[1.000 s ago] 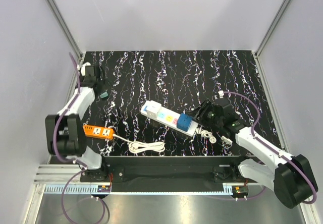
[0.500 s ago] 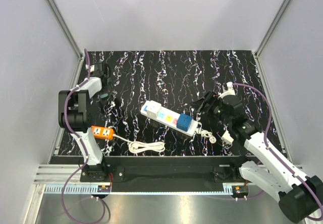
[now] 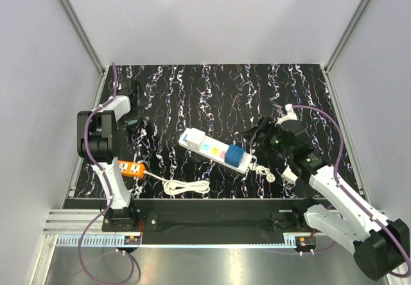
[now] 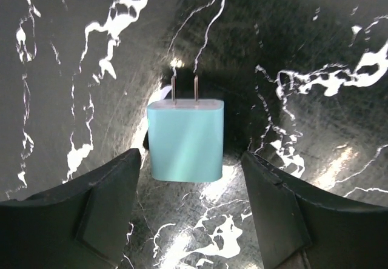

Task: Insert the plug

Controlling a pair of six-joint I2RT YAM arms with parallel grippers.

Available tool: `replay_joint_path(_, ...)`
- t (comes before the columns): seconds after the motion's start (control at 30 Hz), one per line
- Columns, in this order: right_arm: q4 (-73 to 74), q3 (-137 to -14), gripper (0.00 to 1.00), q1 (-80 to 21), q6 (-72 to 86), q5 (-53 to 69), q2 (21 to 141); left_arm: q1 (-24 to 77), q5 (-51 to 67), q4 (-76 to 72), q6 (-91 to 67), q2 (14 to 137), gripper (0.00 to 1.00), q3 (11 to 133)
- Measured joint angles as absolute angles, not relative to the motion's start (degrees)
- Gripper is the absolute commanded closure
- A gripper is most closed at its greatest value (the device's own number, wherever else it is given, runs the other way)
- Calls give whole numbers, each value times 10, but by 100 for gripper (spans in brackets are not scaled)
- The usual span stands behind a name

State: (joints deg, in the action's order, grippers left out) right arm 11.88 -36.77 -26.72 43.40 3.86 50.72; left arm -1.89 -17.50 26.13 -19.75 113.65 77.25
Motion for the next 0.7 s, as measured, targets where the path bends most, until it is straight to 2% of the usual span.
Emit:
replay_joint_path(0.1,119,-368,16,-267,431,38,502,-24,-159,260,-184,1139,31,777)
replay_joint_path(0.13,119,-368,16,-267,430,37,498,-26,-150,259,-180,1139,36,777)
replay_joint_path(0.23,119,-368,16,-267,427,35,484,-30,-123,258,-169,1146,60,785)
replay_joint_path(0.27,119,-368,15,-267,425,35,478,-30,-116,256,-165,1148,77,787)
replay_joint_path(0.4,120,-368,15,-267,422,34,462,-30,-102,252,-156,1146,99,786)
replay_joint_path(0.57,124,-369,15,-267,416,39,465,-21,-77,270,-143,1096,100,747)
replay_joint_path(0.7,143,-396,16,-267,407,57,491,31,-65,296,-114,990,100,723)
